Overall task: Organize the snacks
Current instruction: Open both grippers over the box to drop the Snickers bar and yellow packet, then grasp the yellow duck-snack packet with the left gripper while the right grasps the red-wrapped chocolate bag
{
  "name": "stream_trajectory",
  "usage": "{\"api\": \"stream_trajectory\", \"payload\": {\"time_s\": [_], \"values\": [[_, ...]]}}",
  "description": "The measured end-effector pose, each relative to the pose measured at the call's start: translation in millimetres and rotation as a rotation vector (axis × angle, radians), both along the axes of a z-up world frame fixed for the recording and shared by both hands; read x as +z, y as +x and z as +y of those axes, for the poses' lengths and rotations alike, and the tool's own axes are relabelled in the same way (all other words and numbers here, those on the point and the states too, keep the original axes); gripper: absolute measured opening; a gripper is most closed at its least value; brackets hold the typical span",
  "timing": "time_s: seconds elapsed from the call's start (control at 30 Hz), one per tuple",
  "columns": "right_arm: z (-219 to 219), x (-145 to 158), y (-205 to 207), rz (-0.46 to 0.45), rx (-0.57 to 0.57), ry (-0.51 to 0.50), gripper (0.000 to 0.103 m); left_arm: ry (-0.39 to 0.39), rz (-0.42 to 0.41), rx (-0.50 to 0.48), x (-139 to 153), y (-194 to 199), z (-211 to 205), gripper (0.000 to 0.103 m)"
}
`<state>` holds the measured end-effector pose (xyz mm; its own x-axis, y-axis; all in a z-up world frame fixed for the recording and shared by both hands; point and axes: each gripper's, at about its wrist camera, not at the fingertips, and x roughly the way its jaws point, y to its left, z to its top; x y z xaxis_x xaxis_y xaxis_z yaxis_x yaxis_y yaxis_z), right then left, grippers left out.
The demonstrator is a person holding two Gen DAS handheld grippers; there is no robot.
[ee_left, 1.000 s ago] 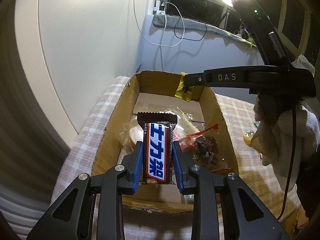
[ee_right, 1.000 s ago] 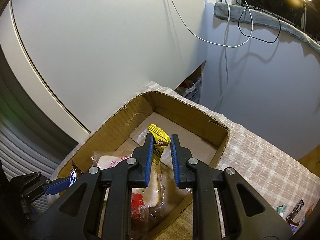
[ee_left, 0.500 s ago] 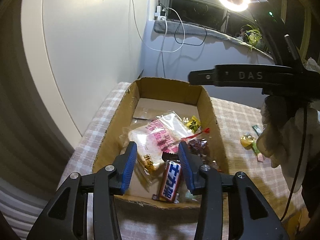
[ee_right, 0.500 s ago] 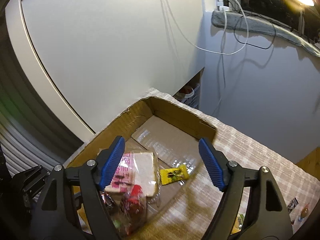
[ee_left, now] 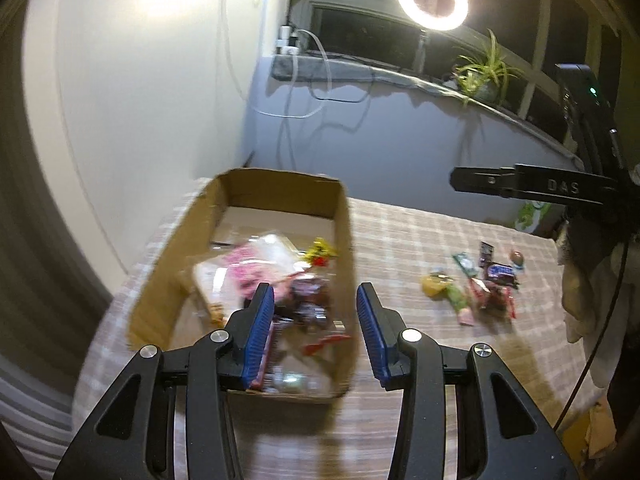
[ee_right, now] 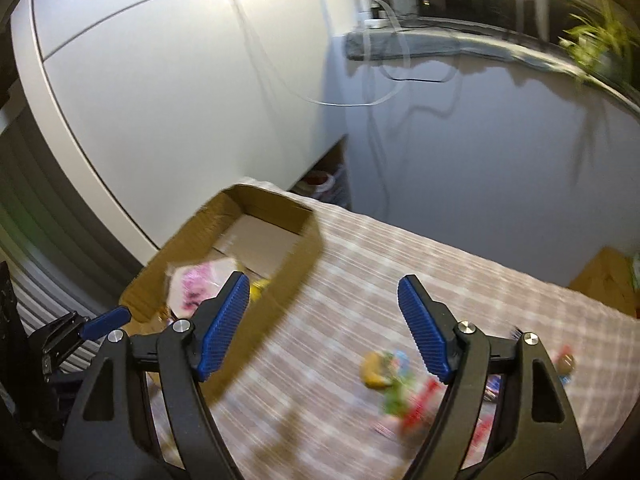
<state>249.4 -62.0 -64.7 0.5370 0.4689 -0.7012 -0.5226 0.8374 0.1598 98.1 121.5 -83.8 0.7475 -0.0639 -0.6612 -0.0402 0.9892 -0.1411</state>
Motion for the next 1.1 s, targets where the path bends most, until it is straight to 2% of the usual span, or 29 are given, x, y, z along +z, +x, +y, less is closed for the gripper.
{"api": "stream_trajectory", "payload": {"time_s": [0.33, 0.53, 0.63, 0.83, 1.1], "values": [[-99.6, -6.0, -12.3, 0.029, -0.133, 0.007, 0.079, -0.049, 0.041, -0.148, -13.1, 20.7, -62.2, 0.042], [-132.0, -21.9, -27.5, 0.055, -0.145, 0.017, 0.079, -0.052, 0.08, -0.217, -23.1, 35.1, -90.4, 0.042], [-140.5, -36.6, -36.6, 0.089, -0.148, 0.025, 0.073, -0.079, 0.119, -0.25, -33.8, 47.5, -100.1, 0.042], [-131.0, -64.5, -38.3, 0.119, -0.082, -0.042, 0.065, -0.038, 0.146, -0.265, -48.2, 74.6, -116.6, 0.042], [-104.0, -92.9, -29.1, 0.099, 0.065, -0.142, 0.063, -0.014, 0.203, -0.239, -72.9, 105.8, -129.3, 0.042]]}}
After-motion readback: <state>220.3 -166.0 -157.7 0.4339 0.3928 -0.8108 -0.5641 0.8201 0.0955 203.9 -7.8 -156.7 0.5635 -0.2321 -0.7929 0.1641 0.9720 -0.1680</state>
